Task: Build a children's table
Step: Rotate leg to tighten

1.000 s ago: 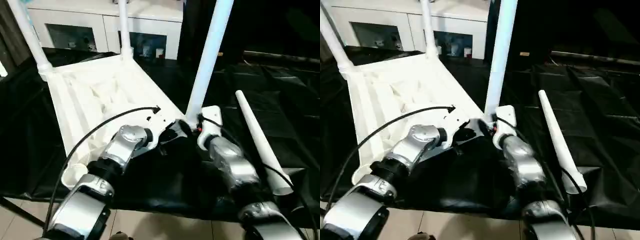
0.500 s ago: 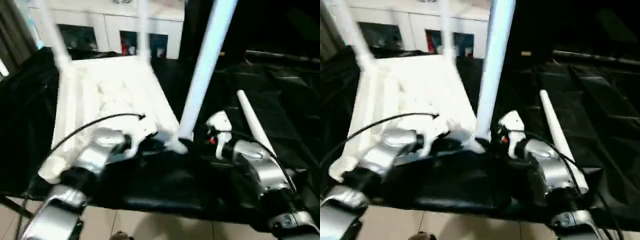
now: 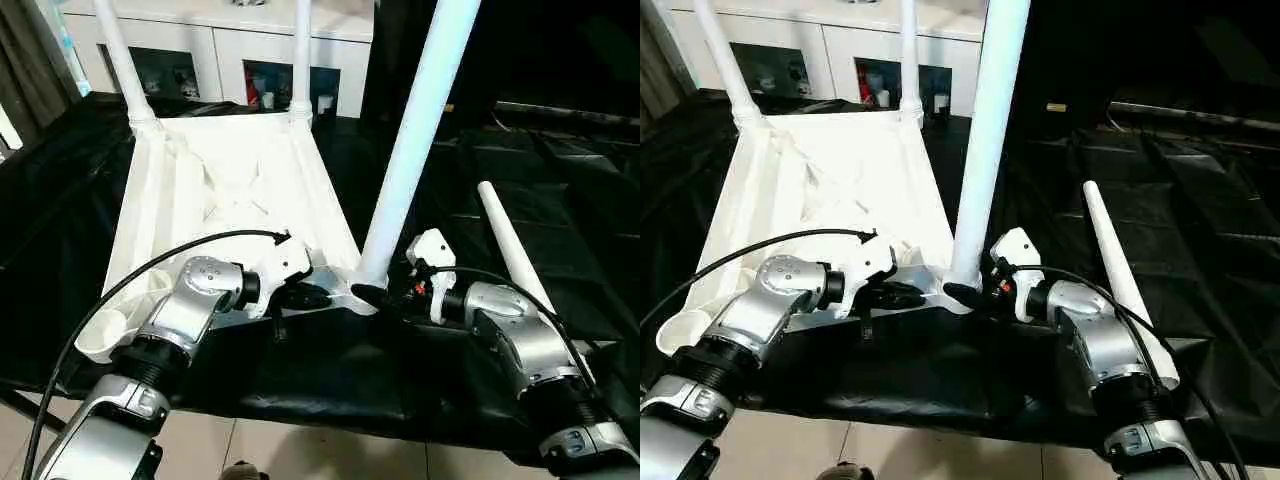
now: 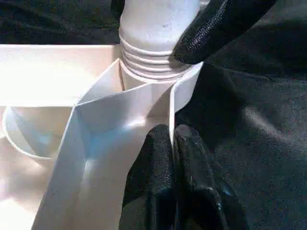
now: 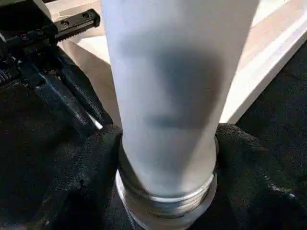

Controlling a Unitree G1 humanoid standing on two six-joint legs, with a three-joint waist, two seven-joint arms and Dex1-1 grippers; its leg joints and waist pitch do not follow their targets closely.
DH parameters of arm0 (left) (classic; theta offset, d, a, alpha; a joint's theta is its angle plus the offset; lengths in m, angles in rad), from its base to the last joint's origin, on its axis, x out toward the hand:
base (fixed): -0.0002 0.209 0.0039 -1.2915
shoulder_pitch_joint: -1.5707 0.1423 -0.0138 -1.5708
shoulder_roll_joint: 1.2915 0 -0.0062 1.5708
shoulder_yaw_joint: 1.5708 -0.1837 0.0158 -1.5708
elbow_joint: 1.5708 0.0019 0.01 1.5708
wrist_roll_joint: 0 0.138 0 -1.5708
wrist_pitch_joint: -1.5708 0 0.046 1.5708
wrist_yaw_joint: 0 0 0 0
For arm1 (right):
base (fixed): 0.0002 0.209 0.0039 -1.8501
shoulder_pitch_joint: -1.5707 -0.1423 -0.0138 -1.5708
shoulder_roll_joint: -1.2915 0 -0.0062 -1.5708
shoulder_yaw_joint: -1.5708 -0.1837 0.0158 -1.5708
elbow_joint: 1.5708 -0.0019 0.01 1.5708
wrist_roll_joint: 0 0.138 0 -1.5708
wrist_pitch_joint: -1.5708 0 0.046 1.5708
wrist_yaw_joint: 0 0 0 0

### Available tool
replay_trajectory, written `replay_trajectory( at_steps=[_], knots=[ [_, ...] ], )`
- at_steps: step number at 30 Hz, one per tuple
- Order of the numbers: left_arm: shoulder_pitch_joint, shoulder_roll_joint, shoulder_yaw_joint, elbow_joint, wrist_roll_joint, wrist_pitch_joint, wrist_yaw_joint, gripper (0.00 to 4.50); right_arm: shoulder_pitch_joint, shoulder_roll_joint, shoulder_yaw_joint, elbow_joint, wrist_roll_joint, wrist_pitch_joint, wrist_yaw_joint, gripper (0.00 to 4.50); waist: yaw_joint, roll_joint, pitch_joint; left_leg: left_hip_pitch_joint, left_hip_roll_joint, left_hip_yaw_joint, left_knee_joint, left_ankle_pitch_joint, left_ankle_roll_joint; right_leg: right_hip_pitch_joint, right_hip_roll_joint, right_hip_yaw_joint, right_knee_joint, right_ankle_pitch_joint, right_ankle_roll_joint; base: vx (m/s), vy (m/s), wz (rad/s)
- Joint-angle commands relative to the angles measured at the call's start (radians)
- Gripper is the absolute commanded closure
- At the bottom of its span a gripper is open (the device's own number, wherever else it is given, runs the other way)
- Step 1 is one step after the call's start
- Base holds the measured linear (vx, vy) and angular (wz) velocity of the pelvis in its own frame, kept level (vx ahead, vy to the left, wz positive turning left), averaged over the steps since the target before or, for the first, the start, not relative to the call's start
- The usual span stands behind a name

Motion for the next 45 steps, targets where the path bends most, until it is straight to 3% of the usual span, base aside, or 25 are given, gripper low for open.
replay_trajectory(
  at_steps=[1,8,10,15,16,18,19,25,27,28,30,32,34,36,38,39,40,43,45],
  knots=[
    [0.006,-0.026,0.006,-0.005,-0.028,-0.007,0.000,4.50,0.004,0.007,-0.013,0.012,-0.003,0.016,-0.040,1.72,-0.003,-0.011,-0.061,0.027,0.027,-0.006,-0.056,-0.202,0.030,0.033,-0.072,0.036,-0.081,-0.061,-0.205,0.000,0.000,0.00],
    [-0.057,-0.107,0.010,0.087,0.019,0.031,0.161,4.50,-0.006,0.111,-0.077,0.085,-0.042,0.059,-0.331,1.78,-0.017,-0.010,-0.058,0.030,0.025,-0.008,-0.062,-0.247,-0.009,0.031,-0.073,0.038,-0.090,-0.140,-0.189,0.000,0.000,0.00],
    [-0.104,-0.165,0.027,0.147,0.030,0.065,0.270,4.50,-0.020,0.162,-0.106,0.114,-0.043,0.071,-0.446,1.78,-0.020,-0.009,-0.058,0.031,0.024,-0.008,-0.063,-0.249,-0.015,0.029,-0.072,0.039,-0.091,-0.144,-0.187,0.000,0.000,0.00],
    [-0.192,-0.266,0.048,0.286,0.048,0.043,0.439,4.50,-0.066,0.236,-0.133,0.195,-0.076,0.046,-0.651,1.78,-0.019,-0.010,-0.064,0.028,0.019,-0.008,-0.057,-0.196,-0.007,0.036,-0.072,0.038,-0.085,-0.042,-0.195,0.000,0.000,0.00],
    [-0.197,-0.271,0.041,0.298,0.055,0.022,0.434,4.50,-0.069,0.240,-0.137,0.189,-0.074,0.027,-0.651,1.78,-0.017,-0.006,-0.066,0.029,0.019,-0.007,-0.055,-0.182,0.004,0.038,-0.071,0.039,-0.083,-0.007,-0.194,0.000,0.000,0.00],
    [-0.197,-0.272,0.041,0.298,0.054,0.018,0.431,4.50,-0.069,0.239,-0.137,0.186,-0.075,0.021,-0.651,1.78,-0.014,-0.009,-0.068,0.025,0.019,-0.007,-0.053,-0.155,0.024,0.042,-0.071,0.037,-0.079,0.046,-0.193,0.000,0.000,0.00],
    [-0.197,-0.272,0.042,0.298,0.054,0.012,0.431,4.50,-0.067,0.234,-0.135,0.180,-0.074,0.009,-0.637,1.22,-0.013,-0.007,-0.068,0.026,0.019,-0.007,-0.053,-0.151,0.033,0.042,-0.070,0.036,-0.079,0.065,-0.196,0.000,0.000,0.00],
    [-0.215,-0.271,0.043,0.334,0.066,-0.068,0.445,4.50,-0.056,0.201,-0.159,0.137,-0.078,-0.045,-0.639,0.93,-0.012,-0.008,-0.064,0.027,0.021,-0.008,-0.056,-0.186,0.030,0.042,-0.071,0.036,-0.086,0.004,-0.196,0.000,0.000,0.00],
    [-0.221,-0.275,0.067,0.328,0.037,-0.101,0.423,4.50,-0.034,0.175,-0.191,0.062,-0.018,-0.041,-0.570,0.93,-0.011,-0.012,-0.063,0.028,0.022,-0.007,-0.056,-0.195,0.033,0.043,-0.071,0.036,-0.087,-0.008,-0.195,0.000,0.000,0.00],
    [-0.222,-0.275,0.069,0.328,0.034,-0.102,0.421,4.05,-0.033,0.174,-0.194,0.056,-0.013,-0.040,-0.564,0.84,-0.006,-0.011,-0.064,0.028,0.023,-0.006,-0.054,-0.192,0.046,0.043,-0.073,0.037,-0.086,0.000,-0.192,0.000,0.000,0.00],
    [-0.223,-0.278,0.085,0.316,0.015,-0.094,0.407,3.94,-0.016,0.156,-0.198,0.017,0.008,-0.032,-0.524,0.84,0.000,-0.010,-0.068,0.026,0.023,-0.007,-0.051,-0.167,0.056,0.046,-0.074,0.035,-0.082,0.034,-0.200,0.000,0.000,0.00],
    [-0.213,-0.273,0.100,0.285,-0.004,-0.105,0.393,3.73,0.034,0.105,-0.187,-0.066,0.033,-0.009,-0.434,0.84,0.001,-0.007,-0.069,0.025,0.025,-0.007,-0.049,-0.146,0.064,0.044,-0.072,0.033,-0.075,0.089,-0.215,0.000,0.000,0.00],
    [-0.202,-0.262,0.120,0.256,-0.011,-0.155,0.410,3.51,0.083,0.056,-0.173,-0.128,0.049,0.010,-0.357,0.84,0.010,-0.009,-0.071,0.023,0.026,-0.007,-0.043,-0.118,0.095,0.047,-0.070,0.032,-0.068,0.180,-0.218,0.000,0.000,0.00],
    [-0.200,-0.259,0.127,0.250,-0.012,-0.170,0.424,3.51,0.090,0.048,-0.170,-0.137,0.052,0.014,-0.343,0.84,0.010,-0.010,-0.072,0.020,0.023,-0.007,-0.040,-0.109,0.102,0.048,-0.070,0.030,-0.066,0.202,-0.221,0.000,0.000,0.00],
    [-0.188,-0.232,0.176,0.194,-0.049,-0.180,0.434,3.26,0.117,0.023,-0.153,-0.160,0.053,0.030,-0.302,0.84,0.005,-0.011,-0.069,0.020,0.022,-0.007,-0.043,-0.138,0.094,0.047,-0.072,0.027,-0.072,0.139,-0.223,0.000,0.000,0.00],
    [-0.178,-0.200,0.206,0.155,-0.063,-0.180,0.447,3.13,0.129,0.009,-0.134,-0.166,0.040,0.037,-0.285,0.84,0.003,0.001,-0.067,0.023,0.027,-0.009,-0.046,-0.166,0.083,0.045,-0.072,0.028,-0.076,0.099,-0.226,0.000,0.000,0.00],
    [-0.168,-0.165,0.231,0.124,-0.065,-0.176,0.469,3.08,0.136,0.004,-0.116,-0.167,0.027,0.039,-0.275,0.84,0.000,-0.001,-0.066,0.022,0.026,-0.009,-0.047,-0.189,0.069,0.045,-0.072,0.028,-0.078,0.063,-0.225,0.000,0.000,0.00],
    [-0.130,-0.063,0.277,0.033,-0.041,-0.124,0.514,3.08,0.128,0.021,-0.088,-0.144,-0.005,0.050,-0.302,0.84,-0.021,0.004,-0.065,0.022,0.028,-0.012,-0.055,-0.218,0.031,0.041,-0.068,0.025,-0.075,0.005,-0.211,0.000,0.000,0.00],
    [-0.107,-0.009,0.291,-0.017,-0.015,-0.085,0.529,3.08,0.123,0.032,-0.076,-0.134,-0.014,0.060,-0.312,1.11,-0.031,0.009,-0.064,0.025,0.028,-0.011,-0.056,-0.223,0.020,0.036,-0.066,0.027,-0.077,-0.006,-0.210,0.000,0.000,0.00]
  ],
)
